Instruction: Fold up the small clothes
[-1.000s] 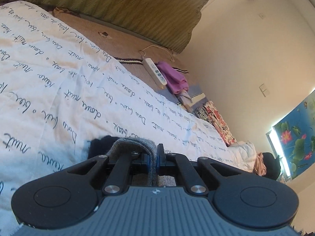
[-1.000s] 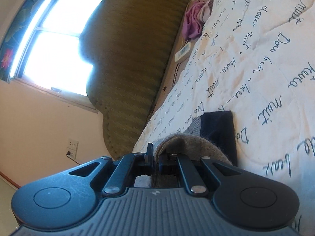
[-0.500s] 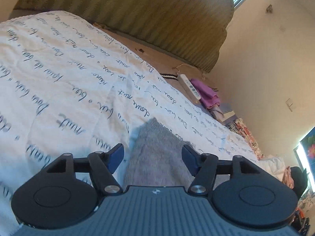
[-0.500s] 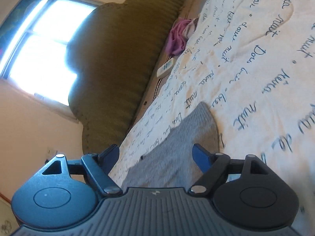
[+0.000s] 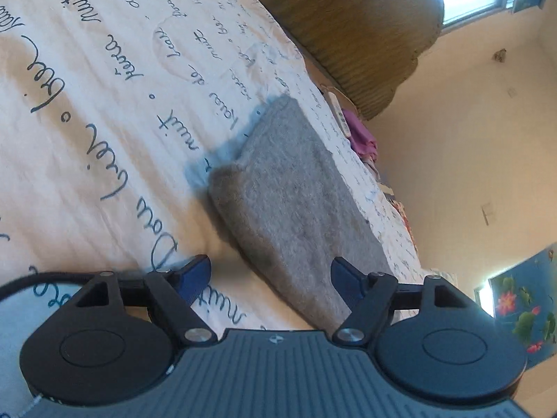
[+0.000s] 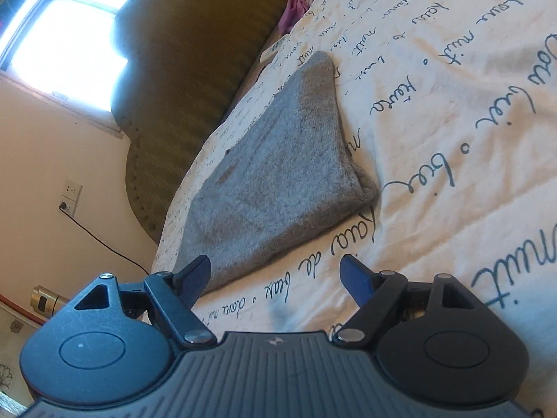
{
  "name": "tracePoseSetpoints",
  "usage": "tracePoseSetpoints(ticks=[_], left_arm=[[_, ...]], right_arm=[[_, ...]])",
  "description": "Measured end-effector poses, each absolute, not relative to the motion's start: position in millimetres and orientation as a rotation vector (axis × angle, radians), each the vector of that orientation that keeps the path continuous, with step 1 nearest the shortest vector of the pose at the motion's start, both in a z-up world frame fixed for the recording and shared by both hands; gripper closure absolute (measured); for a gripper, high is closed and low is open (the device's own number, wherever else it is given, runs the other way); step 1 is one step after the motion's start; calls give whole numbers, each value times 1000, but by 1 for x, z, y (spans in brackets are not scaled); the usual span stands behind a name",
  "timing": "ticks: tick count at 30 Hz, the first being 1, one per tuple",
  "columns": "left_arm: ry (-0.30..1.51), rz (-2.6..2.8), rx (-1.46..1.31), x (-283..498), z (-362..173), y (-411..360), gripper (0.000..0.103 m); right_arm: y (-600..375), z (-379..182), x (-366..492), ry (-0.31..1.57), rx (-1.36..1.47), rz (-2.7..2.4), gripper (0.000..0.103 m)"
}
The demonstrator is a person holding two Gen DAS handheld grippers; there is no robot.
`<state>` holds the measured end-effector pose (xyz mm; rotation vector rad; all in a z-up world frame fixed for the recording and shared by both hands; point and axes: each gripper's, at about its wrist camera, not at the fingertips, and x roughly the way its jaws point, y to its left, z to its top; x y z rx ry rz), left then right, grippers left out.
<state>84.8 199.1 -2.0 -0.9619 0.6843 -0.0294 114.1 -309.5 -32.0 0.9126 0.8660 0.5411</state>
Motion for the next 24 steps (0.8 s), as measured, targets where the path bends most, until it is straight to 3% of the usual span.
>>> tracePoseSetpoints(ticks=[6,7,9,11,12,13,15,24], left_arm=[[659,5,-929,121,-3,191,28],[654,20,-912,125,-2,189,32],[667,48,-899,131,-2,187,52],[704,67,-897,135,-3,188,71],[716,74,-899,139,-5,188,79],[726,78,-899,140,-6,189,89],[743,81,-902,142,-7,191,97],[675,-35,-865,114,47,184,99]], right_arm=[[-284,-38,150,791,946,439,22],[-282,-39,154,771,950,420,22],[-274,-39,160,749,917,396,23],[-268,-38,166,767,884,380,44],[-267,-43,171,803,894,388,76],[-267,-49,175,829,916,384,93],[-270,-55,176,832,948,374,95],[-290,-14,162,748,955,469,97]])
